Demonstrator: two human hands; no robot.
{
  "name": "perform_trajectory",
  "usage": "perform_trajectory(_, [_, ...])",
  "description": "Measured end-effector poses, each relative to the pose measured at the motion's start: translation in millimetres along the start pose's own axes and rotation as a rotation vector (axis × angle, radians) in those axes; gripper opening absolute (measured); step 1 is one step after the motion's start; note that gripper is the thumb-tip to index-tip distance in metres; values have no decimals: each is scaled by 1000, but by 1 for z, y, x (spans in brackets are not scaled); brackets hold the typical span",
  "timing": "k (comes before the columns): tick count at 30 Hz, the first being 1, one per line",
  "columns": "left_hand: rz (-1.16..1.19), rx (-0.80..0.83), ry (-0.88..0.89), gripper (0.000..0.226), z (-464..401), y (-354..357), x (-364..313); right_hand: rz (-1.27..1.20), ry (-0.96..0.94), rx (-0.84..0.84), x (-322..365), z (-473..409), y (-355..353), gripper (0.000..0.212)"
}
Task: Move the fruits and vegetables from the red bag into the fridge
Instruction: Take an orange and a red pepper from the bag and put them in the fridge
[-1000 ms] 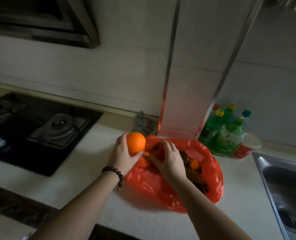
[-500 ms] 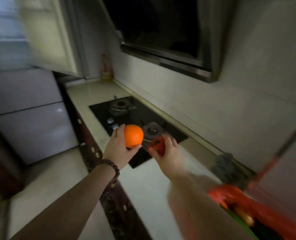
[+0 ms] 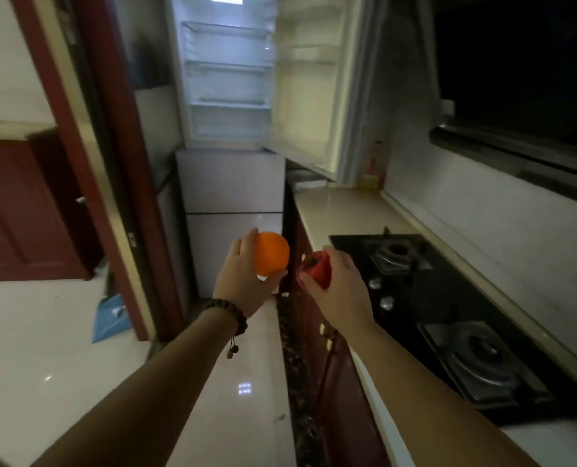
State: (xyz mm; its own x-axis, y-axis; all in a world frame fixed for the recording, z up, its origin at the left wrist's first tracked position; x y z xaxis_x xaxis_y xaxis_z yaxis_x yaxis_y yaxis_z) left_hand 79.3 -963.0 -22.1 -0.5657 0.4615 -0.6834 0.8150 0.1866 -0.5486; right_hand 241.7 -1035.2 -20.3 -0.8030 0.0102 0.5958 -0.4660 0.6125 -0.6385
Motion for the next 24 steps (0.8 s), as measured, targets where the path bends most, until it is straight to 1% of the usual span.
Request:
perform_trajectory(3, [-23, -50, 0, 89, -55, -15, 38, -4, -46, -2, 28, -51, 48, 66])
perform_trajectory(6, [-38, -66, -28, 89, -110, -28, 73, 7, -65, -9, 51, -102, 90, 68])
perform_trajectory(12, [-61, -107, -29, 88, -208, -43, 123, -21, -95, -2, 77, -189, 158, 67])
perform_trajectory(17, [-72, -121, -40, 88, -278, -31, 163, -14, -118, 17, 78, -259, 213, 68])
perform_trajectory(24, [-91, -173, -30, 86, -399, 11, 212, -52, -142, 16, 61, -382, 288, 68])
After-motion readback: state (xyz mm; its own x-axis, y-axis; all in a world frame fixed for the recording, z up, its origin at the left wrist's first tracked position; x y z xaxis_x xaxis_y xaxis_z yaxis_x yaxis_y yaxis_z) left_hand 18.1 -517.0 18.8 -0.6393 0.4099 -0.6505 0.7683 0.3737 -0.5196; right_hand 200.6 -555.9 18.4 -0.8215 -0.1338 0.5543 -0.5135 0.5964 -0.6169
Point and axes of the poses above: each hand's wrist, its own z-axis away from the middle knuckle, its own y-axis out of the palm, x = y × z, the point moved 4 cm from there along -z, towards the middle knuckle, and after that the axes turned 6 degrees about -x, right-handed, at the moved point
